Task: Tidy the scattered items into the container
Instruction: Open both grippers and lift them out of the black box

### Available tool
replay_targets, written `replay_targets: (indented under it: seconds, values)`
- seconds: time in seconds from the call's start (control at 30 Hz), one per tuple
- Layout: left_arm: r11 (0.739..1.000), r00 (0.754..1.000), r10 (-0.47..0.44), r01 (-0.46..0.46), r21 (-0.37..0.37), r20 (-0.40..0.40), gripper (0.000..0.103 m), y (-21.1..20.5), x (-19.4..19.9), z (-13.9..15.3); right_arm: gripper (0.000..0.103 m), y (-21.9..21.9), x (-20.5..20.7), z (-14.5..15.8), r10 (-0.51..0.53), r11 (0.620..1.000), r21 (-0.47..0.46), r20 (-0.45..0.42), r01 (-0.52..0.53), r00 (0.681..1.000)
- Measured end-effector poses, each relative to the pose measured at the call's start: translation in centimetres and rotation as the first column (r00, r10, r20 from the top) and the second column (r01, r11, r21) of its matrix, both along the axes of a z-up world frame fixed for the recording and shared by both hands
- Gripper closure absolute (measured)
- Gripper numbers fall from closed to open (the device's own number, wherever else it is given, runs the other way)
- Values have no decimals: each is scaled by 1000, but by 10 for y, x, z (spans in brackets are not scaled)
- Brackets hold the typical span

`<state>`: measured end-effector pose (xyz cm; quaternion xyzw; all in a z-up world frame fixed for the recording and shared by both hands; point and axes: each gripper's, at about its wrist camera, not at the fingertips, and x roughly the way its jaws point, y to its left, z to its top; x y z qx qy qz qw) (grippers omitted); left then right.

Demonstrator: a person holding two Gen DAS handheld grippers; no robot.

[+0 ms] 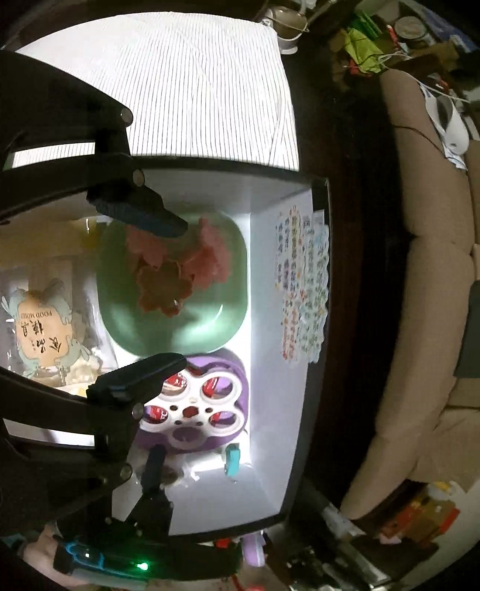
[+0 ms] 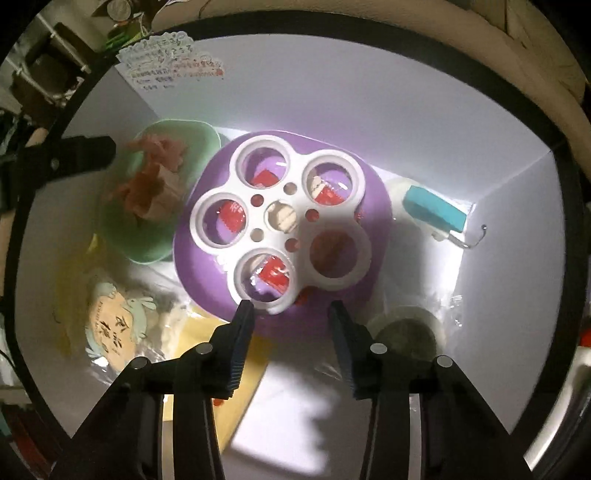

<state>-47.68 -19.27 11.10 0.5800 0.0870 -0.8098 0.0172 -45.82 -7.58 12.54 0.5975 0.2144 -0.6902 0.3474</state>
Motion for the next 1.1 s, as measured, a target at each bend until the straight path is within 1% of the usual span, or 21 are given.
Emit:
replay_targets:
  seconds: [0.07, 0.1, 0.17, 0.23, 0.27, 0.3, 0.37, 0.4, 0.43, 0.47, 0.5, 0.53, 0.57, 0.6, 0.63, 0.7, 0.77, 0.9, 0.97, 1.0, 1.1]
  values:
    - [1000, 1000, -14, 14, -22, 3, 41, 3, 2, 1, 60, 3, 1, 4, 12, 1000, -5, 4, -12, 1000]
    - [1000, 1000, -18, 18, -25, 1, 41, 5, 1, -5, 60, 7, 1, 8, 12, 1000, -14, 2, -12, 1000]
    - [999, 1000, -19, 18, -36, -2, 41, 9, -1, -13, 60, 16, -3, 19, -12, 999, -42, -12, 11, 1000]
    - [999, 1000, -22, 22, -28, 4, 40, 13, -3, -18, 59, 25, -7, 32, -32, 998, -59, -34, 30, 999]
    - [999, 1000, -28, 28, -29, 2, 34, 17, -4, -20, 59, 27, -9, 37, -42, 997, -69, -47, 39, 998]
    - [998, 999, -38, 38, -50, 3, 30, 21, -4, -22, 59, 28, -12, 40, -57, 995, -87, -58, 52, 997]
    - [984, 998, -59, 64, -164, 33, 30, 36, -6, -33, 56, 33, -14, 47, -93, 989, -121, -78, 83, 993]
    - [975, 996, -77, 83, -205, 38, 30, 42, -6, -37, 54, 35, -14, 51, -103, 988, -127, -87, 92, 991]
    - [970, 995, -96, 102, -219, 40, 30, 48, -6, -40, 54, 33, -13, 49, -109, 986, -135, -96, 96, 989]
    - [972, 993, -107, 114, -206, 44, 30, 52, -6, -43, 54, 17, -9, 39, -114, 985, -143, -99, 99, 989]
    - [973, 993, -109, 116, -200, 50, 30, 56, -7, -48, 54, 12, -7, 32, -118, 984, -149, -98, 102, 988]
    - [968, 992, -108, 119, -220, 61, 31, 60, -9, -53, 54, 11, -9, 29, -122, 983, -151, -97, 106, 988]
    - [960, 990, -115, 130, -248, 76, 36, 65, -11, -58, 54, 7, -10, 23, -123, 982, -153, -96, 107, 988]
    - [954, 989, -122, 140, -265, 84, 39, 68, -13, -60, 54, 16, -7, 27, -122, 982, -155, -93, 107, 988]
    - [951, 989, -122, 142, -276, 86, 39, 70, -14, -61, 54, 16, -7, 25, -121, 982, -155, -90, 106, 989]
    - [947, 984, -138, 164, -277, 111, 40, 76, -20, -72, 54, 4, -6, 10, -115, 983, -150, -83, 101, 990]
    - [947, 977, -150, 187, -262, 154, 41, 80, -24, -84, 54, 5, -4, 9, -108, 984, -148, -82, 95, 991]
    - [941, 975, -146, 189, -282, 167, 43, 84, -29, -87, 54, 8, -2, 16, -111, 983, -159, -85, 96, 990]
    - [940, 973, -163, 203, -275, 162, 43, 86, -27, -80, 54, 11, -2, 23, -112, 980, -178, -87, 95, 990]
    - [941, 974, -168, 204, -271, 150, 41, 85, -24, -74, 54, 12, -2, 25, -115, 978, -183, -89, 97, 989]
    - [946, 978, -171, 196, -258, 117, 41, 78, -13, -50, 54, 14, 0, 29, -134, 975, -191, -88, 115, 987]
